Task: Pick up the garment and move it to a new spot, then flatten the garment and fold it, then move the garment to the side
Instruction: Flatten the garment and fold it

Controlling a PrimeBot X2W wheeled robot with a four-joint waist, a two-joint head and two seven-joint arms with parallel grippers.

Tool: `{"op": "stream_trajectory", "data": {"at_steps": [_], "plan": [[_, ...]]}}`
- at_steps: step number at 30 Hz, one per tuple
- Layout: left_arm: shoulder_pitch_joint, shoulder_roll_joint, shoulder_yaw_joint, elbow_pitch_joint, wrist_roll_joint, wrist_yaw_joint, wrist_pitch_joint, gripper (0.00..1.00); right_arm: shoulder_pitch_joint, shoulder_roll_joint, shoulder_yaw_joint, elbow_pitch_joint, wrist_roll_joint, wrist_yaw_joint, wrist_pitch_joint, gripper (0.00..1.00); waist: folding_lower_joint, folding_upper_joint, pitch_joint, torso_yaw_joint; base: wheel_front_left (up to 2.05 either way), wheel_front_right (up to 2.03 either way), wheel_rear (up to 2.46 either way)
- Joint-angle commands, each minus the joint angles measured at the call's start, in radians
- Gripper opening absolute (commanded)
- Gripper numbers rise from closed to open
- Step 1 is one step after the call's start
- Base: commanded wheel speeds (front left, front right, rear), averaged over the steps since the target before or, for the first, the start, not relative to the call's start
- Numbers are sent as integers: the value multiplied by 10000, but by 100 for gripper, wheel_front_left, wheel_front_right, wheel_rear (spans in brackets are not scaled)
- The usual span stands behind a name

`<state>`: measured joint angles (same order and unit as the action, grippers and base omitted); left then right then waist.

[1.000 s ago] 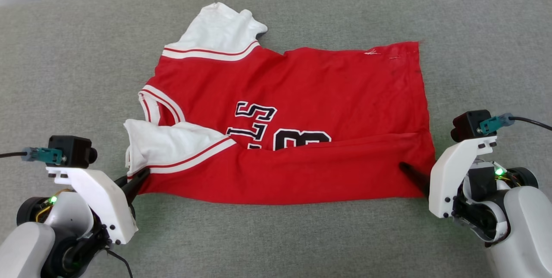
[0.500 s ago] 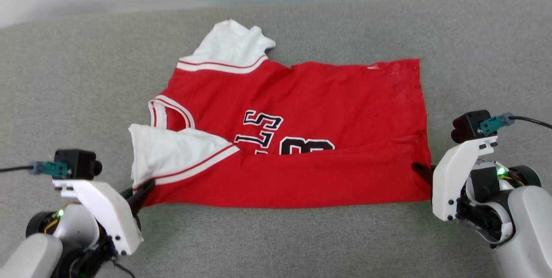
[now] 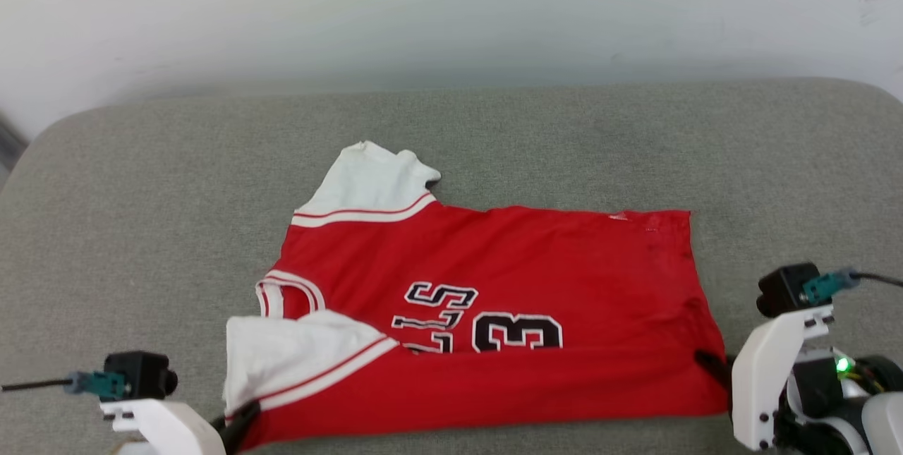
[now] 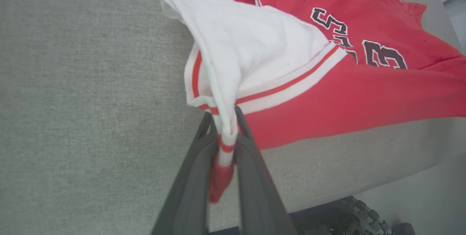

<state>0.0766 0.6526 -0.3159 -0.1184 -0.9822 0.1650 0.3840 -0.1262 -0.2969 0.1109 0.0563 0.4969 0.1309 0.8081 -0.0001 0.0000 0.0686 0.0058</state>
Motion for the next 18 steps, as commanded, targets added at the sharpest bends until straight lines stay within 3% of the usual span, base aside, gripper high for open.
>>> {"op": "stream_trajectory", "data": {"at_steps": [1, 7, 8, 9, 10, 11, 12, 18], "plan": [[76, -25, 2, -15, -54, 46, -3, 0, 148, 41, -66, -41, -5, -3, -2, 0, 1, 0, -42, 23, 0, 0, 0], [191, -540, -285, 571, -174, -120, -210, 0, 777, 349, -391, 306, -140, -3, -390, 0, 1, 0, 23, 52, 0, 0, 0], [78, -666, -309, 746, -244, -200, -266, 0, 805, 388, -405, 380, -154, -3, -574, 34, 1, 0, 51, 51, 0, 0, 0], [12, -740, -385, 925, -257, -306, -247, 13, 830, 434, -416, 460, -132, -3, -783, 100, 1, 0, 78, 49, 0, 0, 0], [-80, -797, -404, 1087, -235, -376, -311, 42, 851, 436, -356, 526, -135, -3, -979, 100, 1, 0, 104, 37, 0, 0, 0], [-162, -855, -410, 1231, -238, -460, -392, 78, 847, 401, -288, 535, -192, -3, -1262, 100, 1, 0, 120, 17, 0, 0, 0], [-239, -890, -429, 1348, -209, -538, -459, 97, 853, 371, -206, 535, -212, -3, -1559, 100, 1, 0, 131, -7, 0, 0, 0], [-680, -681, -227, 1569, 325, -660, -1122, 100, 821, 255, 68, 177, -605, -3, -3991, 100, 1, 0, 73, -194, 0, 0, 0]]}}
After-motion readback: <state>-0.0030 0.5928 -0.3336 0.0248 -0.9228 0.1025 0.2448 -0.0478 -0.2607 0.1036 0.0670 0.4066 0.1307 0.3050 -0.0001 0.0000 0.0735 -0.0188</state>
